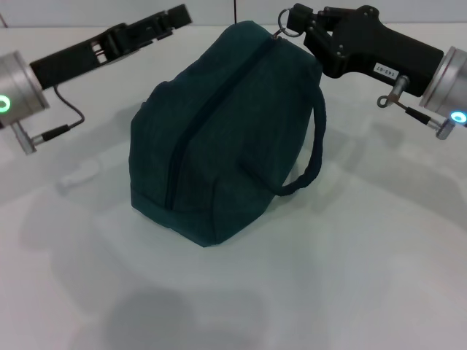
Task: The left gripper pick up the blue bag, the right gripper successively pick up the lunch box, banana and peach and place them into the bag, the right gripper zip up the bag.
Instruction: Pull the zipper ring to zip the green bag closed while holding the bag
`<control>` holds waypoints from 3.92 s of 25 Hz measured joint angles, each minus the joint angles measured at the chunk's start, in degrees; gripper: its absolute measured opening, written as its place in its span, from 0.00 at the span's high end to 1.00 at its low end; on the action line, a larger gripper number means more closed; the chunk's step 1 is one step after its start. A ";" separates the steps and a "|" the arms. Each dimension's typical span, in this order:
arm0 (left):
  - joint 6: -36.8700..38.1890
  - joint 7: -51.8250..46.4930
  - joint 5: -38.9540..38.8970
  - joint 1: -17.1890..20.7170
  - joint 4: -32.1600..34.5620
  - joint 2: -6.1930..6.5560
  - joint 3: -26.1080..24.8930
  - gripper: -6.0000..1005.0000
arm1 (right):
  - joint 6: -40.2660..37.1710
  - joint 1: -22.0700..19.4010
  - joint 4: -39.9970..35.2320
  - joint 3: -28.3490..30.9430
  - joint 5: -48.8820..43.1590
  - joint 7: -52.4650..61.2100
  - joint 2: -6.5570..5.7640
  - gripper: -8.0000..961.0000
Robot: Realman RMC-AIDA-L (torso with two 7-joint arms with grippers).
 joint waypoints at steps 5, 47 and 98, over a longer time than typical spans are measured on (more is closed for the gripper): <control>-1.10 -8.35 7.78 -1.51 6.85 -0.44 0.00 0.12 | -1.04 -0.15 0.00 0.07 0.00 -0.06 -0.01 0.98; -1.80 -14.19 18.94 -3.04 11.06 -3.78 -0.18 0.85 | -4.32 -1.82 1.50 0.91 0.56 0.06 0.26 0.98; 12.28 -6.88 13.49 0.02 11.15 -6.08 -0.10 0.95 | -13.11 -2.15 14.65 6.63 8.65 9.25 -0.01 0.98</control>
